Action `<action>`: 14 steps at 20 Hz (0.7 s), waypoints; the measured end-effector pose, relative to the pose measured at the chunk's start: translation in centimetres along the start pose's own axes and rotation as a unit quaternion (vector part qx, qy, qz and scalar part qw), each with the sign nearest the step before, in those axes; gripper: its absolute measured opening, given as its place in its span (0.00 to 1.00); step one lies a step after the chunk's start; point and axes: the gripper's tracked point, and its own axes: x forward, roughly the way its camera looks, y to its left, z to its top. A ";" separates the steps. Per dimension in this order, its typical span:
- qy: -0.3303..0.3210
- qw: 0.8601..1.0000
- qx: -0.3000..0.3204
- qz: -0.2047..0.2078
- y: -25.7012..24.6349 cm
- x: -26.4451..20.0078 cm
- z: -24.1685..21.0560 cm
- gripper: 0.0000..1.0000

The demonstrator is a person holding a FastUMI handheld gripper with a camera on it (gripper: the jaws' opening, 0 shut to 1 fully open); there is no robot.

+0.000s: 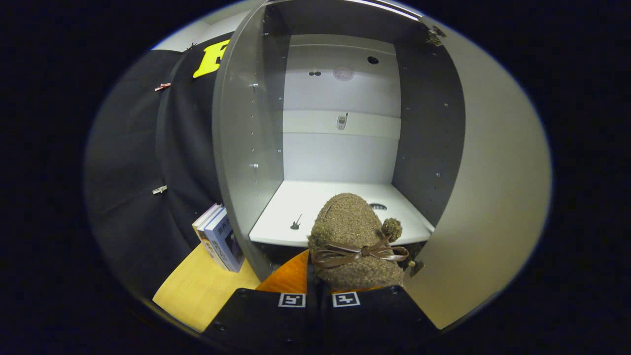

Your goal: Open the shoe cabinet door, grab the shoes and put them into the shoe cabinet, then close the shoe cabinet door.

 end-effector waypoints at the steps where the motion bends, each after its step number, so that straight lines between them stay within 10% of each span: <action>1: -0.004 1.000 0.001 -0.001 -0.1 0.8 1.1 0.05; 14: 0.097 0.994 0.053 -0.001 -2.2 16.1 4.5 0.05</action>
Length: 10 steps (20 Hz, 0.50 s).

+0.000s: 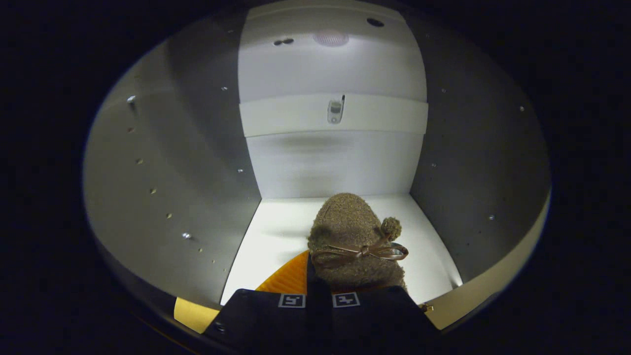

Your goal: Open the shoe cabinet door, grab the shoes and put them into the shoe cabinet, then close the shoe cabinet door.

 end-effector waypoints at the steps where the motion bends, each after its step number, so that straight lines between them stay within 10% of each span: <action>1: 0.005 1.000 0.004 -0.001 -0.1 0.9 0.0 0.05; 10: 0.042 0.999 -0.004 -0.011 -0.2 7.2 -0.5 0.08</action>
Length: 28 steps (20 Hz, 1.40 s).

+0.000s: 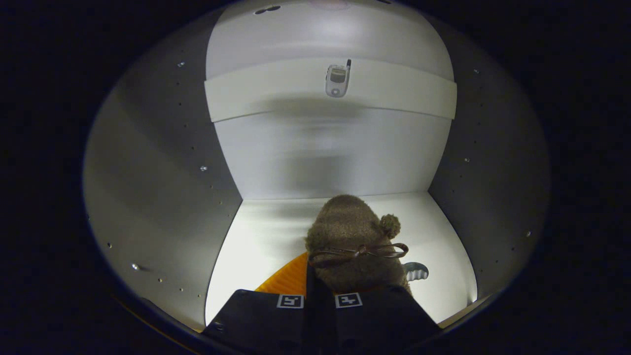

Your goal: Open the shoe cabinet door, grab the shoes and put them into the shoe cabinet, then close the shoe cabinet door.

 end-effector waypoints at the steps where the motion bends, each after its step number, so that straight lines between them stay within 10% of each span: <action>1: 0.000 1.000 -0.002 -0.004 -0.2 0.1 0.0 0.14; 4: -0.010 1.000 -0.020 -0.011 -0.2 -0.4 0.0 0.17; 7: -0.020 0.999 -0.033 -0.017 0.0 -1.9 -0.6 0.56; 13: -0.108 0.991 -0.068 -0.043 -0.1 -8.3 0.1 0.97; 28: -0.301 0.953 -0.026 -0.031 -2.2 -37.3 -3.4 0.98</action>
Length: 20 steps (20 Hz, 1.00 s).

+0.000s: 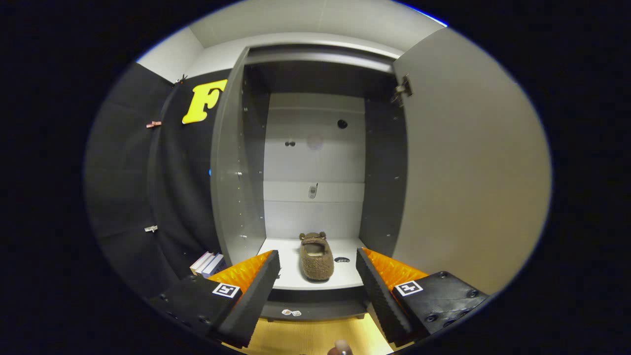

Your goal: Open the shoe cabinet door, grab the shoes and put them into the shoe cabinet, then close the shoe cabinet door.

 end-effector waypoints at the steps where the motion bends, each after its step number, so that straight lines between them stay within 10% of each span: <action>1: -0.004 1.000 0.000 0.002 -0.4 -2.1 0.4 0.98; 11: -0.038 0.998 0.014 -0.052 -14.5 -19.4 3.2 0.98; 20: -0.016 0.994 0.019 -0.109 -28.7 -21.2 1.2 0.98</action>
